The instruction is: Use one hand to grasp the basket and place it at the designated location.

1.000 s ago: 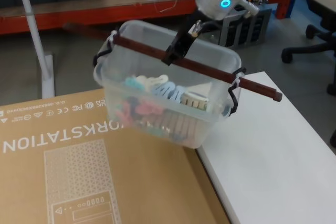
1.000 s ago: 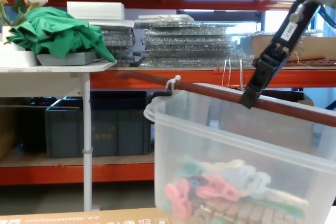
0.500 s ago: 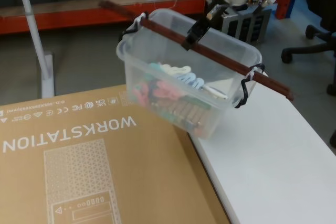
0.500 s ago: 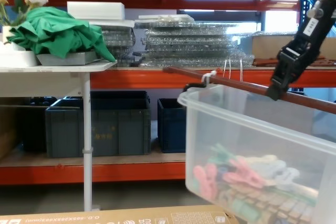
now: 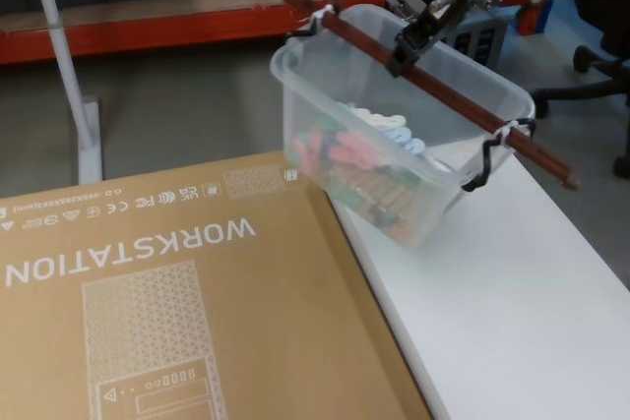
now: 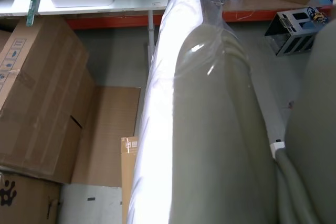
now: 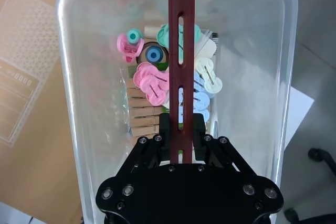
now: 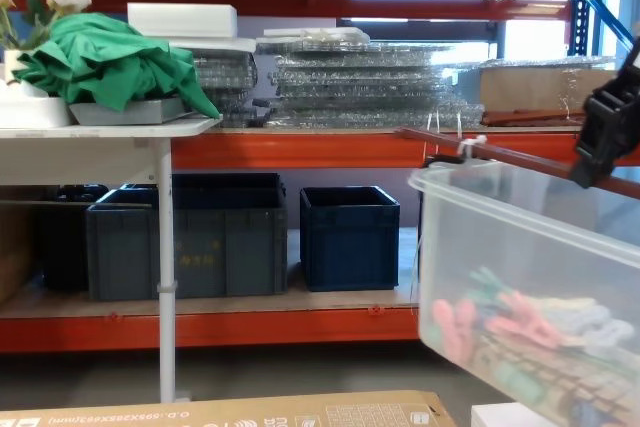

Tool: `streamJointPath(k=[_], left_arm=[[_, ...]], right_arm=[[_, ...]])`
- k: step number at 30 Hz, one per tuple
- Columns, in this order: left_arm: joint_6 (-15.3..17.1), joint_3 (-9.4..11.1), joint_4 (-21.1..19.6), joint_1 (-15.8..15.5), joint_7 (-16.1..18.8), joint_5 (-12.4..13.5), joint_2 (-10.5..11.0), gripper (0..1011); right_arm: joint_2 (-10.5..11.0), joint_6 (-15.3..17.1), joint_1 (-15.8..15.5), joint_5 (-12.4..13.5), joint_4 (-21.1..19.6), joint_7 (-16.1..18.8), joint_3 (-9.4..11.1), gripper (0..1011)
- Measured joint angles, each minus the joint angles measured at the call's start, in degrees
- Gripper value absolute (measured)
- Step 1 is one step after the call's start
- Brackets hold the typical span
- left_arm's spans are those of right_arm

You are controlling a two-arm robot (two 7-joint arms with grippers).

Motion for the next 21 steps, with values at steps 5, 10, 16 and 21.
streamJointPath(k=[5, 10, 16, 21], left_arm=[[0.0, -0.02, 0.0, 0.0, 0.0, 0.01, 0.0, 0], [0.0, 0.04, 0.0, 0.0, 0.0, -0.01, 0.0, 0], [0.0, 0.0, 0.0, 0.0, 0.0, 0.0, 0.0, 0], [0.0, 0.03, 0.0, 0.0, 0.0, 0.0, 0.0, 0]], right_arm=[[0.67, 1.51, -0.38, -0.48, 1.35, 0.06, 0.8, 234], [1.44, 3.31, -0.77, -0.91, 2.56, 0.08, 1.67, 234], [2.3, 5.03, -1.32, -1.21, 4.75, 0.11, 2.72, 235], [2.89, 6.1, -1.83, -1.71, 6.68, 0.34, 3.37, 234]])
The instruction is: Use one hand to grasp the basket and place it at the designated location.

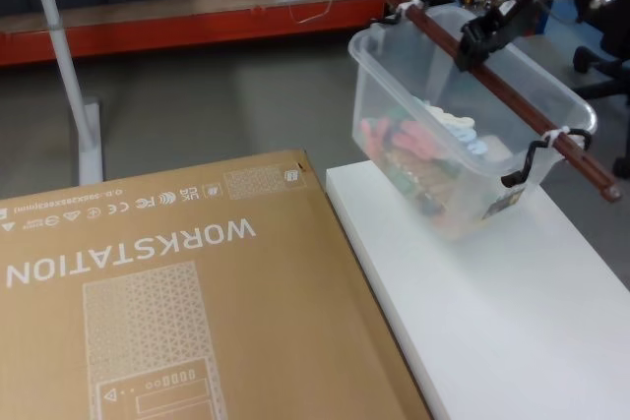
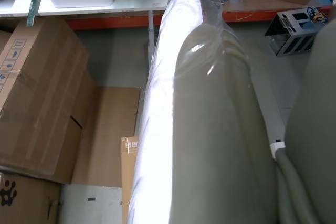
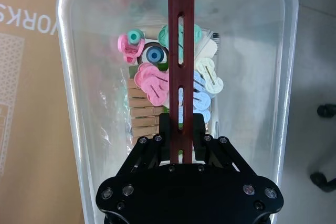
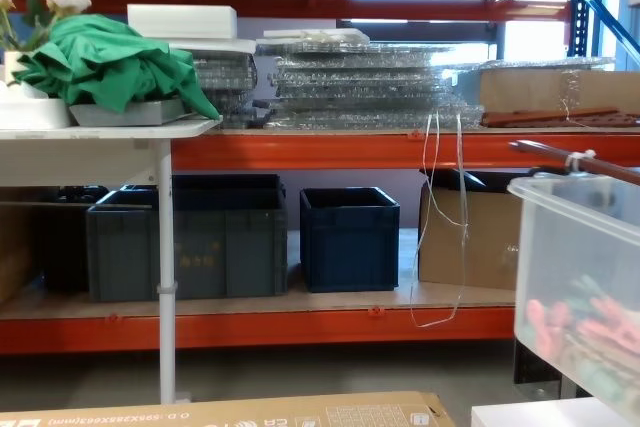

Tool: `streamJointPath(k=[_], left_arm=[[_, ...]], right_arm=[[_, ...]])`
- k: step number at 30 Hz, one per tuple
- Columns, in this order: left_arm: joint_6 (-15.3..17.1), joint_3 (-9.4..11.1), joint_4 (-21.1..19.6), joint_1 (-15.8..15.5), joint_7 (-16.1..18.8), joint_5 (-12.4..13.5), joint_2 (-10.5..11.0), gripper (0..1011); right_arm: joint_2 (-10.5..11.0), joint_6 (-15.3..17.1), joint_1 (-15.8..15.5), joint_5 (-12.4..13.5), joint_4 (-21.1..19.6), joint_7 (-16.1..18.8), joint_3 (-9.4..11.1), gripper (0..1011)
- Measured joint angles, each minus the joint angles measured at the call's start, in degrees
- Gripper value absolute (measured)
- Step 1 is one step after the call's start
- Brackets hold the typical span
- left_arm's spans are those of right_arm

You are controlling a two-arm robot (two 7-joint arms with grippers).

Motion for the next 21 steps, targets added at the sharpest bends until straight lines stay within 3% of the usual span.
streamJointPath(k=[21], left_arm=[[0.0, -0.05, 0.0, 0.0, 0.0, 0.0, 0.0, 0]], right_arm=[[1.95, 4.08, -3.1, -1.55, 2.63, 1.3, 1.9, 234]])
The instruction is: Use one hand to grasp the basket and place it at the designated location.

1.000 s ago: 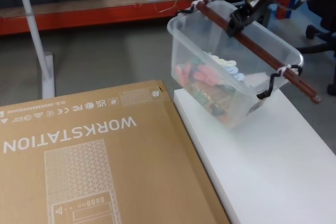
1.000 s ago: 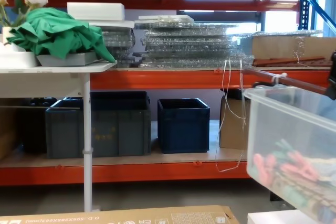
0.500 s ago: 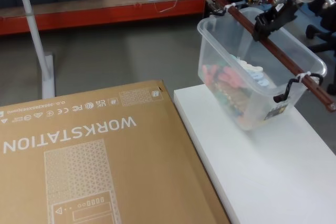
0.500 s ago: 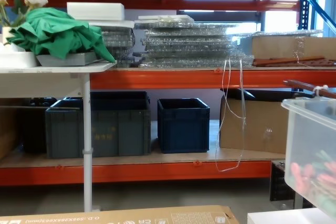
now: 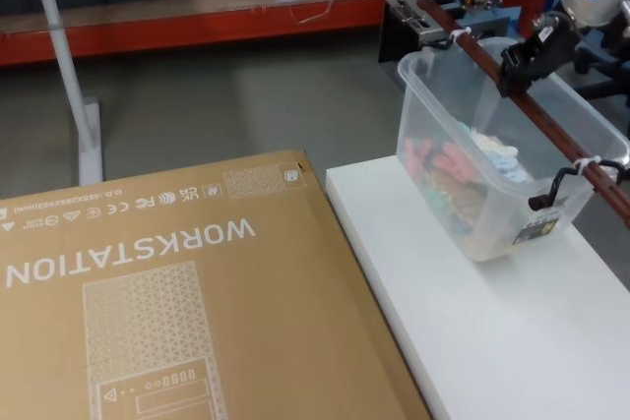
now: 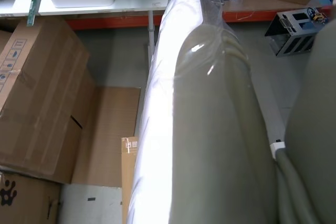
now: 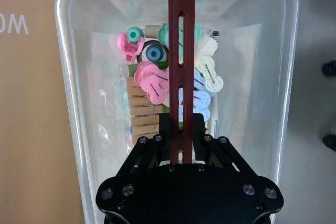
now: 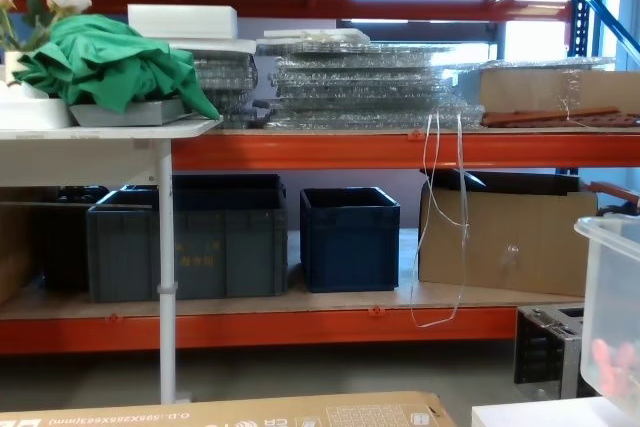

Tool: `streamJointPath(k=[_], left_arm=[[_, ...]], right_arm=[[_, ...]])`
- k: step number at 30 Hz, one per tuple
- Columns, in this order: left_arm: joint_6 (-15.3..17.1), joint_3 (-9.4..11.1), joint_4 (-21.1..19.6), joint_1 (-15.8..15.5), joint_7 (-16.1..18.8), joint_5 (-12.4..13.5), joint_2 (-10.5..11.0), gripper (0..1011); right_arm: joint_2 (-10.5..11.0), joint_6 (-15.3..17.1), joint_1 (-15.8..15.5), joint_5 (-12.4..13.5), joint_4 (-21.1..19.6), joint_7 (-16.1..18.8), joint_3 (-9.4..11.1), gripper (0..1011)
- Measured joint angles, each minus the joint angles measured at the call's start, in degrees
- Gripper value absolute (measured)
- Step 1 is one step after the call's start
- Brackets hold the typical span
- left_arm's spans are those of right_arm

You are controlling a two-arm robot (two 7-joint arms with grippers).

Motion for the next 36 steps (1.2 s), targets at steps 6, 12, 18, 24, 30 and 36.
streamJointPath(k=[6, 12, 18, 24, 30, 36], left_arm=[[0.0, 0.02, 0.0, 0.0, 0.0, 0.0, 0.0, 0], [0.0, 0.03, 0.0, 0.0, 0.0, 0.0, 0.0, 0], [0.0, -0.01, 0.0, 0.0, 0.0, 0.0, 0.0, 0], [0.0, 0.03, 0.0, 0.0, 0.0, 0.0, 0.0, 0], [0.0, 0.01, 0.0, 0.0, 0.0, 0.0, 0.0, 0], [0.0, 0.02, 0.0, 0.0, 0.0, 0.0, 0.0, 0]], right_arm=[[-0.04, 0.21, -0.73, -0.34, 1.12, 0.33, 0.46, 234], [-0.52, 0.22, -1.33, -0.62, 2.68, 0.51, 0.79, 234], [-0.91, 0.22, -1.71, -0.84, 3.5, 0.65, 1.13, 234], [-1.5, -0.05, -1.95, -1.05, 4.39, 0.71, 1.32, 234], [-1.87, -0.52, -2.46, -1.25, 4.79, 0.75, 1.37, 234], [-2.36, -2.01, -3.3, -1.25, 5.69, 0.44, 1.46, 234]])
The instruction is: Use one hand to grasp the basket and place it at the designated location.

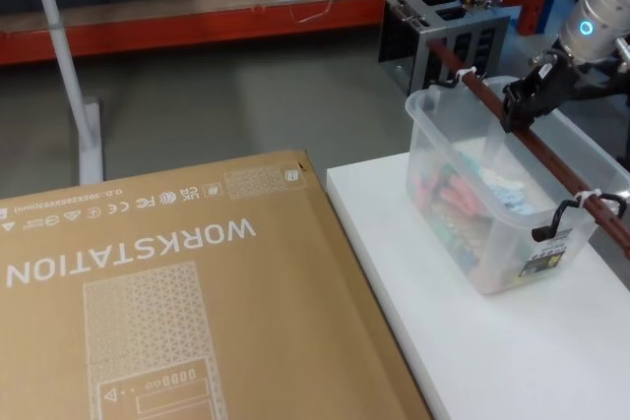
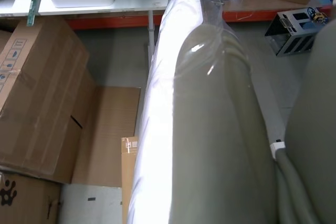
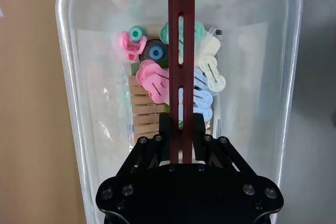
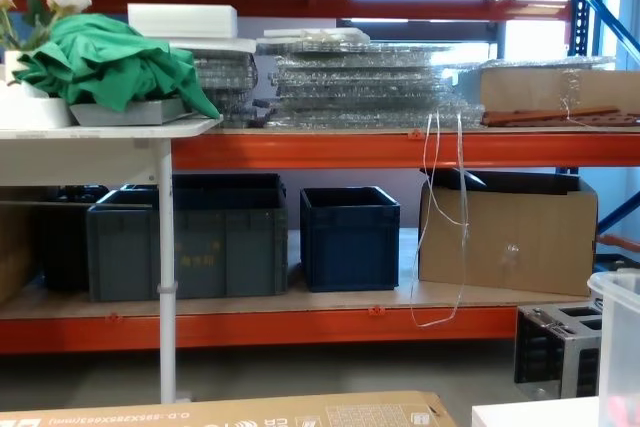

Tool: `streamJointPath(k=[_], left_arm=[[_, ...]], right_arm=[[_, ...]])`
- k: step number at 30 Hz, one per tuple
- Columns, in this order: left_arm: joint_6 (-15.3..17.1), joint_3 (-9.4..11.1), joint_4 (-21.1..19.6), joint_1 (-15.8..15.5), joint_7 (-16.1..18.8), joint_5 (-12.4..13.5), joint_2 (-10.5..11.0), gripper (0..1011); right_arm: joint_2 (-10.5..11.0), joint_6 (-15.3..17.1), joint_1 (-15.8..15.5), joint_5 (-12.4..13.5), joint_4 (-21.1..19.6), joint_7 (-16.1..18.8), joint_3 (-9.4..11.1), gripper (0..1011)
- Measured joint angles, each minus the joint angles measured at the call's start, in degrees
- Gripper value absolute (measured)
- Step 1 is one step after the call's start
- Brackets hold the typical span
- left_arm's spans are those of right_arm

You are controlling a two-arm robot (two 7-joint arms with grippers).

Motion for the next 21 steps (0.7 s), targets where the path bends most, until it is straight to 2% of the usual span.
streamJointPath(k=[21], left_arm=[[0.0, 0.0, 0.0, 0.0, 0.0, 0.0, 0.0, 0]], right_arm=[[0.12, -0.98, -1.49, 0.3, -0.05, -1.2, 0.64, 234]])
